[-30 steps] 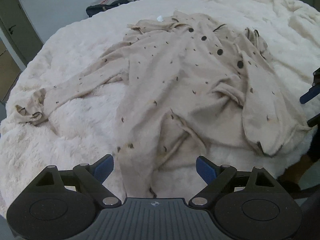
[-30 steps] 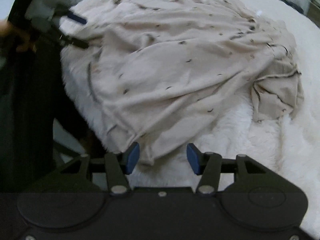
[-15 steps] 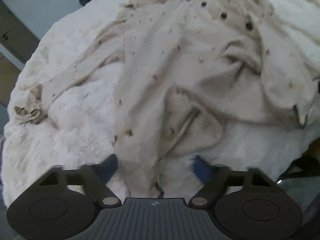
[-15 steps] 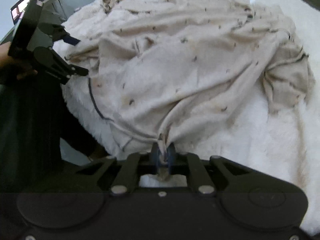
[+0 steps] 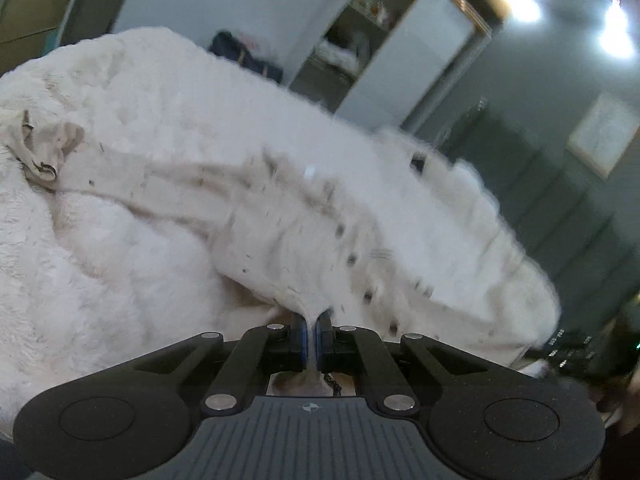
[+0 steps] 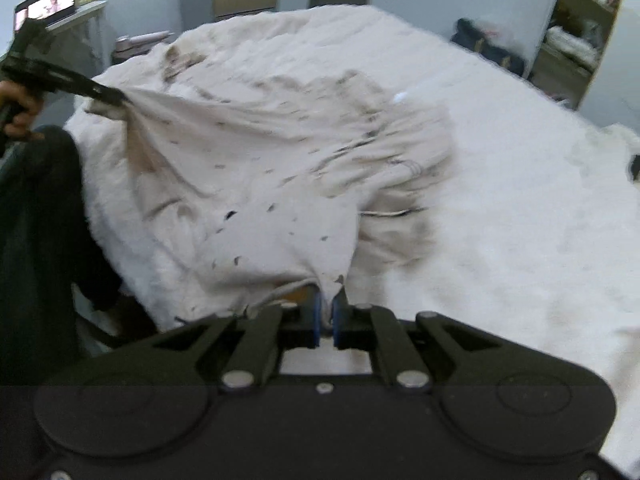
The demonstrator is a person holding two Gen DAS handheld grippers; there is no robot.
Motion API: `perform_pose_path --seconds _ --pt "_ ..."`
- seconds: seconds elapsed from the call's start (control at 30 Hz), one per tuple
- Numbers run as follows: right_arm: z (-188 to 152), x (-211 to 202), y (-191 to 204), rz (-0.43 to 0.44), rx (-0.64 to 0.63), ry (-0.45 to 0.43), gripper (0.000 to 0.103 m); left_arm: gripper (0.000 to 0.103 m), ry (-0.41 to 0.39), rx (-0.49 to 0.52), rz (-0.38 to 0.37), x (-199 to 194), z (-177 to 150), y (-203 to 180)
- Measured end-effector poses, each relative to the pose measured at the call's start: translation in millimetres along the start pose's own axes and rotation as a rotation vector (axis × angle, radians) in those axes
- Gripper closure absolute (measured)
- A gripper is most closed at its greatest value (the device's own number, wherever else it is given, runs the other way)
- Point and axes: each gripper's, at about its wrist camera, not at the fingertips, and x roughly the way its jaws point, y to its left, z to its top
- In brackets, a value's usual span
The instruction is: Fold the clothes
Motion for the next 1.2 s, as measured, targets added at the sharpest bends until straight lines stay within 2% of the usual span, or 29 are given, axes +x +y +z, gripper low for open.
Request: perform_pose_path --seconds 0.1,0.17,0.23,0.27,0.33,0.37,0.4,0.43,0.47,0.5,0.53,0.57,0.63,0.7,0.77,0.8,0.87,0.93,0.97,1.07,1.13,1.17,1.2 --pt "1.2 -20.9 -19.9 -0.030 0.032 -0.041 0.100 0.100 -0.052 -0.106 -0.055 -18.4 2.2 4.3" --pt "1.4 -29.3 -26.2 -0.025 0.052 -0.066 0.100 0.100 -0.094 -0.218 -0.119 -31.7 -0.1 10.7" --pt "1.9 -44.9 -37.4 0.017 0.108 -0.142 0.100 0.100 -0.134 -0.335 -0.184 -40.8 -4.2 19.9" --pt "2.4 -51.9 -43.0 0.047 0.144 -0.185 0.099 0.100 -0.138 -0.365 -0.182 -41.7 -5.3 24.9" --pt "2.5 -47.5 -46.2 0.097 0.193 -0.212 0.099 0.100 -0.136 -0.409 -0.135 -43.3 -9.5 34.7" --pt "1.8 -39.7 -43.4 0.112 0.179 -0.184 0.098 0.100 -0.134 -0.422 -0.106 -43.4 -11.0 38.8" --pt "0.8 -32.8 -41.4 0.118 0.162 -0.152 0.096 0.098 -0.128 -0.421 -0.051 -42.6 -13.2 42.2" --pt "-1.4 -23.5 -39.5 0.113 0.138 -0.108 0.095 0.097 -0.112 -0.404 0.054 -41.5 -16.7 44.4" --pt "-7.0 3.1 -27.0 0.072 0.074 0.003 0.093 0.093 -0.096 -0.378 0.153 -40.4 -19.1 44.2" --pt "-10.1 12.5 -23.1 0.047 0.055 0.043 0.090 0.087 -0.088 -0.354 0.204 -40.3 -20.5 41.7" --pt "-13.7 22.2 -18.1 0.012 0.029 0.087 0.090 0.073 -0.080 -0.323 0.253 -41.1 -22.2 37.5" --pt "-21.4 40.0 -7.5 -0.073 -0.039 0.168 0.090 0.064 -0.077 -0.303 0.283 -41.9 -23.4 33.9" --pt "-23.7 45.5 0.9 -0.142 -0.086 0.182 0.088 0.063 -0.072 -0.231 0.321 -40.9 -21.6 19.3" --pt "-18.1 44.4 8.2 -0.162 -0.086 0.156 0.076 0.052 -0.046 -0.091 0.364 -31.4 -17.7 -4.6" --pt "-9.8 44.3 20.3 -0.140 -0.110 0.103 0.065 0.026 -0.013 0.060 0.355 -15.4 -19.1 -31.2" --pt "-6.6 46.3 26.5 -0.120 -0.118 0.086 0.064 0.023 0.005 0.134 0.333 -5.8 -22.6 -44.7" --pt "-2.9 52.0 33.7 -0.077 -0.132 0.059 0.063 0.022 0.054 0.338 0.252 22.3 -35.7 -81.7" --pt "4.9 71.2 48.6 -0.001 -0.155 0.040 0.062 0.021 0.126 0.587 0.126 66.6 -61.5 -127.4" --pt "9.5 91.5 61.1 0.053 -0.168 0.042 0.062 0.021 0.134 0.631 0.111 76.9 -68.0 -134.6" --pt "16.2 126.8 75.4 0.091 -0.170 0.052 0.062 0.021 0.160 0.769 0.116 120.0 -86.8 -155.4" --pt "20.6 147.4 81.6 0.105 -0.161 0.064 0.062 0.022 0.179 0.826 0.121 144.8 -94.5 -156.7" --pt "22.7 158.1 83.4 0.108 -0.153 0.080 0.068 0.025 0.216 0.837 0.127 157.6 -98.8 -154.1" --pt "24.2 175.0 84.4 0.109 -0.143 0.138 0.075 0.031 0.253 0.847 0.133 170.5 -103.1 -151.4"
